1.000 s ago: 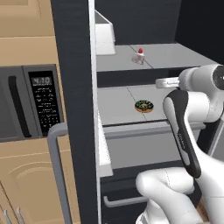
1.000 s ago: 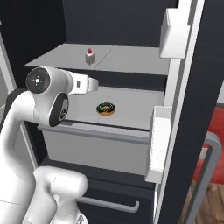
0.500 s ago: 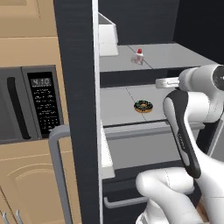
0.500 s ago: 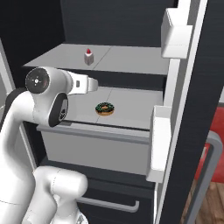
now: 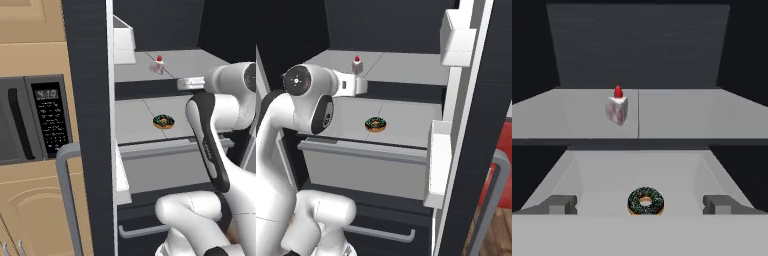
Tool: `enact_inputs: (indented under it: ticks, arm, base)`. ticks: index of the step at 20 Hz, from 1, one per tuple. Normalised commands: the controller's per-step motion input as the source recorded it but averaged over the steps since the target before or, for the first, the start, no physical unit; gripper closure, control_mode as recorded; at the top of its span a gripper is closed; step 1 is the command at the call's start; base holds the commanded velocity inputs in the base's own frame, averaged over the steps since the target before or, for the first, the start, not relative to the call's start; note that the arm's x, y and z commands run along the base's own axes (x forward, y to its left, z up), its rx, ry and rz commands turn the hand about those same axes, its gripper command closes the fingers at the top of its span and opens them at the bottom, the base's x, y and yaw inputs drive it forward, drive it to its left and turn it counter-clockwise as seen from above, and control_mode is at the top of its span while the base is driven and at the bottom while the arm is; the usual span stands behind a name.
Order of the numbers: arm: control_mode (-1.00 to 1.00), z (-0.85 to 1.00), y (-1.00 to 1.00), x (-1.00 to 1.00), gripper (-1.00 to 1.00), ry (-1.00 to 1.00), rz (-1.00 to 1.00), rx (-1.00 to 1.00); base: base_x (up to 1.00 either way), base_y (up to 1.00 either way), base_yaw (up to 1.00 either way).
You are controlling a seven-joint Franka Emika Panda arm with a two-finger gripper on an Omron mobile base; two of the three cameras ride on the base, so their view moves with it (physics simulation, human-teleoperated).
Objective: Take the cake and donut from the fridge and place them on the empty tray on the dining counter.
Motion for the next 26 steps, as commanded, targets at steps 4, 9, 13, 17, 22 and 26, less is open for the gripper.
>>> enact_inputs:
  ticks: [4,9,13,17,22,26]
  arm:
    - [-1.00,0.52,0.24,0.01,-1.00,-0.16,0.00,-0.04]
    - [-1.00,0.12,0.16,0.35,-1.00,-0.08,0.00,-0.03]
    - [-1.00,0.03,0.03,0.57,-1.00,0.00,0.00,-0.03]
    - [-1.00,0.06,0.00,0.48,-1.00,0.04,0.00,0.00]
    - [-1.00,0.08,0.00,0.05,-1.00,0.02,0.07,0.00]
    - [-1.00,0.00,0.05,0.09,-1.00,0.00,0.02,0.00]
  base:
    - [0.00,0.00,0.00]
    - [0.00,0.00,0.00]
    - [0.00,0.00,0.00]
    - [0.00,0.00,0.00]
    - [0.00,0.00,0.00]
    - [0.00,0.00,0.00]
